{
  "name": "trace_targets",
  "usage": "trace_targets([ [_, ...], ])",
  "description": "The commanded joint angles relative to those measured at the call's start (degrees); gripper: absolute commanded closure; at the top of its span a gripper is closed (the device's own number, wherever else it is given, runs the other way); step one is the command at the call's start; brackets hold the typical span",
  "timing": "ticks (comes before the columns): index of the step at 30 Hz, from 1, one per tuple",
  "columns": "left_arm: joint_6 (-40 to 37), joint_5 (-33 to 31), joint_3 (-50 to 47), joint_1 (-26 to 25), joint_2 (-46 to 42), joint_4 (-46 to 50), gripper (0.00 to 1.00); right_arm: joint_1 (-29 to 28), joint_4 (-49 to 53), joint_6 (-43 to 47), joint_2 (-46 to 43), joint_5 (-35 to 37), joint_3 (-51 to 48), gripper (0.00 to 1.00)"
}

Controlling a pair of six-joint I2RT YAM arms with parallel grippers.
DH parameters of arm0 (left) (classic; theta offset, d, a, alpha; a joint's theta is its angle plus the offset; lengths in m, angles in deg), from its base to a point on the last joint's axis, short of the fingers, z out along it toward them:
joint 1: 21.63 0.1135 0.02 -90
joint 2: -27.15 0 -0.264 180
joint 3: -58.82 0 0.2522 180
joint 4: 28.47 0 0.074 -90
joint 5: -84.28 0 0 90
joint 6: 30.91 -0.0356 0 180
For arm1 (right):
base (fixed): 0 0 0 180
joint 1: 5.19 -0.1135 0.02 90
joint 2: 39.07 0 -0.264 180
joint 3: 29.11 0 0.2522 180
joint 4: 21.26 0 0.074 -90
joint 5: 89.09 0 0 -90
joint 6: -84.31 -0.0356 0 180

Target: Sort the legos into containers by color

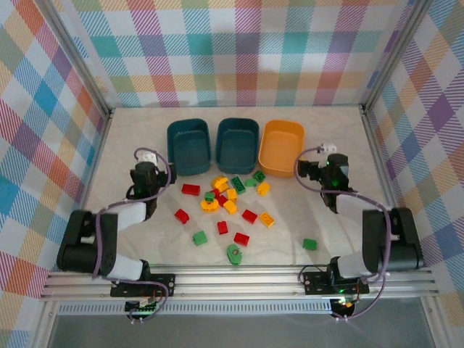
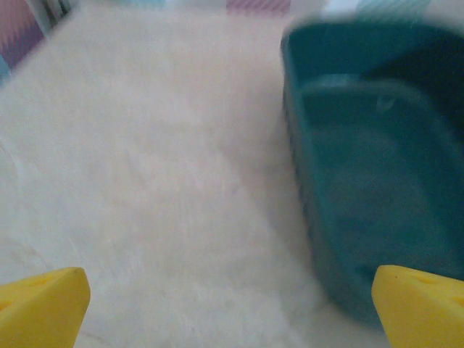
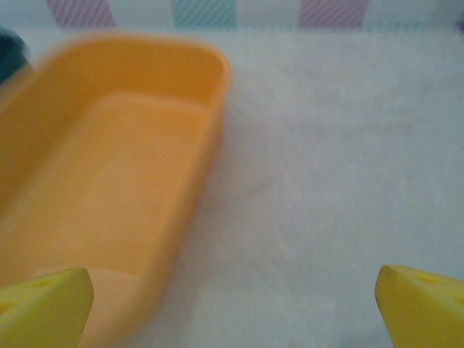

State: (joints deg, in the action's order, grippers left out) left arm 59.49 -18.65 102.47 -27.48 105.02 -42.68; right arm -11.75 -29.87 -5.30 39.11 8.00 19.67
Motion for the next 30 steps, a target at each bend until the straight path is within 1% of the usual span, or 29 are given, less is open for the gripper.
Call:
trace_targets([
  [1, 3.31, 1.13, 6.11, 0.07, -12.49, 14.08, 0.00, -4.04, 26.34, -6.16, -8.12, 4.79, 14.55, 0.00],
  [2, 5.68, 2.38, 7.51, 0.03, -15.65, 17.47, 0.00, -4.24, 34.77, -10.50, -8.73, 3.99, 19.43, 0.00],
  [3, 8.74, 3.60, 9.34, -0.04, -18.83, 21.71, 0.00, -4.24, 43.19, -16.82, -9.00, 3.17, 24.62, 0.00],
  [5, 16.94, 3.79, 13.00, -0.17, -23.66, 31.07, 0.00, -4.20, 52.16, -22.91, -9.06, -0.11, 29.36, 0.00],
  [6, 23.20, 2.65, 14.97, -0.20, -25.03, 36.40, 0.00, -3.92, 53.45, -26.60, -9.35, -0.72, 29.06, 0.00],
  [7, 31.19, 0.50, 17.63, -0.20, -26.18, 45.21, 0.00, -3.44, 54.17, -29.82, -10.17, -2.29, 27.70, 0.00],
  [8, 37.56, -1.64, 20.25, -0.20, -26.94, 54.11, 0.00, -3.04, 54.56, -31.52, -11.29, -5.40, 26.06, 0.00],
  [9, 41.45, -3.85, 21.88, -0.13, -27.57, 60.84, 0.00, -3.01, 55.20, -32.35, -12.21, -7.63, 24.88, 0.00],
  [10, 44.90, -5.69, 22.57, -0.09, -28.42, 66.57, 0.00, -3.00, 57.33, -33.77, -13.22, -8.68, 24.25, 0.05],
  [11, 46.96, -5.22, 21.81, -0.08, -29.35, 68.34, 0.00, -3.01, 60.82, -36.20, -13.75, -8.03, 24.21, 0.11],
  [13, 45.26, 3.51, 17.75, 0.22, -32.79, 65.58, 0.00, -3.04, 70.32, -41.19, -14.39, -4.50, 24.61, 0.21],
  [14, 46.14, 7.25, 15.99, 0.21, -34.12, 64.71, 0.00, -3.10, 73.85, -42.88, -14.72, -3.47, 24.42, 0.22],
  [15, 46.43, 11.92, 14.09, 0.22, -35.43, 63.19, 0.00, -3.18, 77.05, -43.92, -15.46, -2.71, 23.66, 0.21],
  [16, 45.76, 16.34, 12.79, 0.14, -36.02, 61.98, 0.02, -3.39, 79.15, -44.82, -16.45, -2.07, 21.99, 0.21],
  [19, 41.71, 22.94, 13.38, -0.69, -33.84, 63.87, 0.11, -3.54, 84.92, -48.08, -19.49, -0.59, 17.19, 0.22],
  [21, 38.60, 24.65, 14.95, -1.93, -31.35, 66.16, 0.14, -4.29, 87.04, -50.79, -20.81, -1.47, 14.72, 0.22],
  [24, 35.94, 25.89, 16.97, -4.36, -28.56, 68.42, 0.15, -6.38, 90.61, -54.25, -21.31, -2.16, 11.41, 0.20],
  [27, 36.61, 25.59, 16.72, -6.70, -28.38, 67.78, 0.15, -8.68, 91.20, -57.05, -20.93, -2.57, 9.17, 0.19],
  [28, 37.24, 25.58, 16.26, -7.21, -28.55, 67.11, 0.15, -9.66, 90.93, -57.48, -20.58, -1.95, 8.47, 0.18],
  [30, 38.12, 25.93, 15.57, -8.09, -28.99, 65.72, 0.15, -10.30, 89.10, -57.12, -19.06, -3.10, 6.86, 0.17],
])
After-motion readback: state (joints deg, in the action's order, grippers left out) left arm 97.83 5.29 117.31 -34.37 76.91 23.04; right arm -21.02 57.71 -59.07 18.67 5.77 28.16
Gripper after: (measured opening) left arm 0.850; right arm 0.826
